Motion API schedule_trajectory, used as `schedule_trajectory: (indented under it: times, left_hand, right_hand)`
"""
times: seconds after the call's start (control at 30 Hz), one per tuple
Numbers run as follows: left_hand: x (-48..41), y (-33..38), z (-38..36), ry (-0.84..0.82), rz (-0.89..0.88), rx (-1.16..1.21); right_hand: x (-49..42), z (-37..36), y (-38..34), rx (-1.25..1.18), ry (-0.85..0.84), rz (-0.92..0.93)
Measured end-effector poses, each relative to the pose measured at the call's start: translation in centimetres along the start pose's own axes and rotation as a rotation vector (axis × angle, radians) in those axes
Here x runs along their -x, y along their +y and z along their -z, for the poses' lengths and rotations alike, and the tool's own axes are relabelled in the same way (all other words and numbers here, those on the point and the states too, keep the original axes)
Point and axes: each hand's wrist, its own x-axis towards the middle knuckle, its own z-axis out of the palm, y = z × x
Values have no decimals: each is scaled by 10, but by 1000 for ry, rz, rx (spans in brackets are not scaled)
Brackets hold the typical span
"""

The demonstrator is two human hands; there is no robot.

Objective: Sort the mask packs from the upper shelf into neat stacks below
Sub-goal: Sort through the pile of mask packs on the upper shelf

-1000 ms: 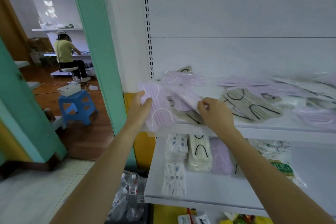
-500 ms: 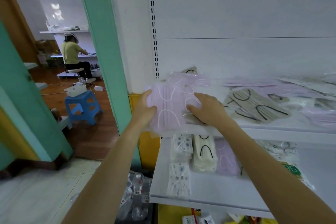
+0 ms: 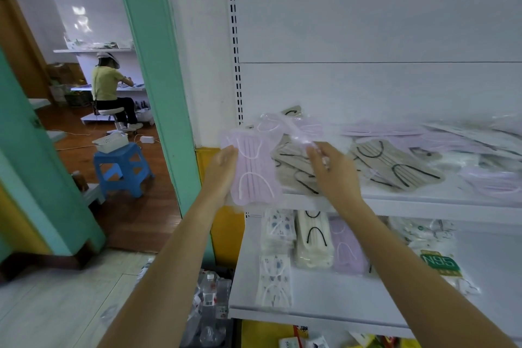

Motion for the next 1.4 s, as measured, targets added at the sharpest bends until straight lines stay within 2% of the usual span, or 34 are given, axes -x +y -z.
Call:
schedule_trajectory:
  times: [0.07,0.13,0.2,0.33,0.43,0.57,0.7,0.8,0.97,1.07,1.13,1.2,1.27,1.3,1.37,1.4]
  left_hand:
    - [1,2,0,-7,16,13]
    - [0,0,-1,2,-21,31]
    - [-1,-2,-1,11,-74,-23]
    - [-8,-9,1,79,-100,-98]
    - [-11,-2,1,140,-99,-15]
    - [-31,14,15,238,-158,-49]
    - [-53,23,27,284,-145,-111]
    - [-72,26,33,308,-127,-156]
    - [-96,28,33,320,-72,-153]
    - [-105,34,24,309,-68,-113]
    - [-112,39,14,299,-54,-64]
    - [-115,47,3,201,-5,60]
    - [-122,50,-8,31,35,223]
    - [-124,50,-16,-2,30,256]
    - [-129,49,-29,38,-32,166]
    - [-132,48,-35,71,-84,106]
  right_hand:
    - [11,-12,-8,56,-221,79]
    - [21,-26,-13,243,-391,211]
    - [24,-32,-18,321,-435,283]
    - [3,-19,-30,110,-444,144]
    - [-32,-14,-22,200,-419,135]
    - [-82,-42,-8,362,-596,91]
    - [-112,-86,-1,510,-751,157]
    - [-121,-101,4,560,-696,173]
    - [-131,-91,8,444,-540,157]
    - [-143,-77,8,155,-264,68]
    - [-144,-66,3,-94,-130,136]
    - [-137,-60,0,-162,-166,289]
    - [-124,-58,0,-92,-333,404]
    - [-119,-58,3,-35,-425,446]
    - [-116,-57,11,54,-540,489]
    - [-118,-55,15,66,-546,477]
